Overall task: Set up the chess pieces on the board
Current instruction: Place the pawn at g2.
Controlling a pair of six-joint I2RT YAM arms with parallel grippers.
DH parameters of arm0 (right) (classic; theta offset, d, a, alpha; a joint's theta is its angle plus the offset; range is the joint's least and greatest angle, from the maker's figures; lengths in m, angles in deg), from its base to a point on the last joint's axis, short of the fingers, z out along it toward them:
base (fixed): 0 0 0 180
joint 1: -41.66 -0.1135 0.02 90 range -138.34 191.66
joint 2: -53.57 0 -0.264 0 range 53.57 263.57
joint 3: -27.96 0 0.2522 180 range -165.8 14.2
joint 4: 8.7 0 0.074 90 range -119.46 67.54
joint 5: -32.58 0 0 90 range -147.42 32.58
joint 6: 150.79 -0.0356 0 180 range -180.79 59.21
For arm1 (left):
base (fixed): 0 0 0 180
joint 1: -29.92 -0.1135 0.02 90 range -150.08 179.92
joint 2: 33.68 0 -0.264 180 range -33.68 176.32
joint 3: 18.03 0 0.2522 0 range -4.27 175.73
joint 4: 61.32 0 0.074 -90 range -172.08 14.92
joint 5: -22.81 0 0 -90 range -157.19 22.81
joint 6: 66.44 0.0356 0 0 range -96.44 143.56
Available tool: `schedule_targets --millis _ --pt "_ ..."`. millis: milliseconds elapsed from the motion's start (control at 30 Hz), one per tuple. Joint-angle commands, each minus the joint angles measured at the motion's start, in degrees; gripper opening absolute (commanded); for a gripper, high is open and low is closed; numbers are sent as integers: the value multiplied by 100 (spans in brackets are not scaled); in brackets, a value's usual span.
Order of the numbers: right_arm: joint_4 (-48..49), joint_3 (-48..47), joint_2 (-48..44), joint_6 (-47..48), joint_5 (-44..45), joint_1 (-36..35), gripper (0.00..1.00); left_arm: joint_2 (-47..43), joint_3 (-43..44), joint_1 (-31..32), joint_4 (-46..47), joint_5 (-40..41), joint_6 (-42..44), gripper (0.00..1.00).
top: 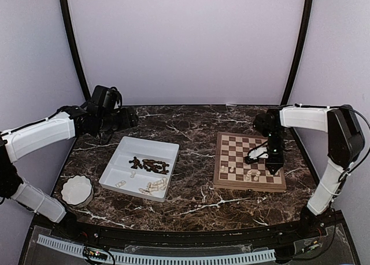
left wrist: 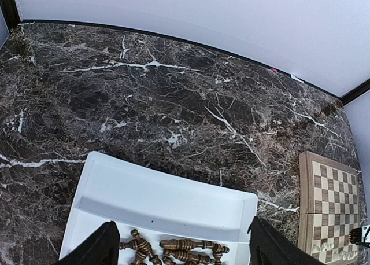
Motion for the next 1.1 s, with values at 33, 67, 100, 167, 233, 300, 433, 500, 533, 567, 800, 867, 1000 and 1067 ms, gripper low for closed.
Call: schedule_targets --millis 33,67,100,167,233,300,433,500,533,567,800,867,1000,1067 --pt "70 -35 76 -130 -16 19 15 -195 -84 -2 108 -73 -26 80" --pt "70 -37 82 -135 -16 20 16 -202 -89 -2 108 -78 -30 80" --pt "81 -37 88 -143 4 20 18 -206 -91 -2 115 -79 -30 80" --pt "79 -37 85 -144 15 20 21 -209 -101 -2 114 -87 -33 80" --pt "79 -41 80 -144 19 20 21 -218 -117 -3 117 -86 -36 80" --pt "89 -54 83 -153 33 20 22 -219 -125 -5 117 -98 -35 80" --pt "104 -79 68 -153 24 17 23 -205 -135 -2 143 -132 -40 80" --pt "100 -102 71 -153 -21 19 24 -197 -137 -3 151 -156 -54 80" --pt "95 -115 71 -153 -43 18 26 -194 -137 -7 157 -162 -55 80" --pt "88 -112 57 -152 -56 16 31 -193 -133 -4 160 -173 -59 80" --pt "-168 -301 -116 -101 -268 18 36 -202 -137 -3 112 -182 7 79" --pt "-317 -523 -228 -94 -488 20 37 -174 -107 -2 -53 -181 21 78" --pt "-433 -944 -505 -153 -1007 33 37 -66 -44 -2 -860 -422 239 64" --pt "-372 -1059 -639 -226 -1354 61 38 -24 -51 10 -1250 -706 370 54"
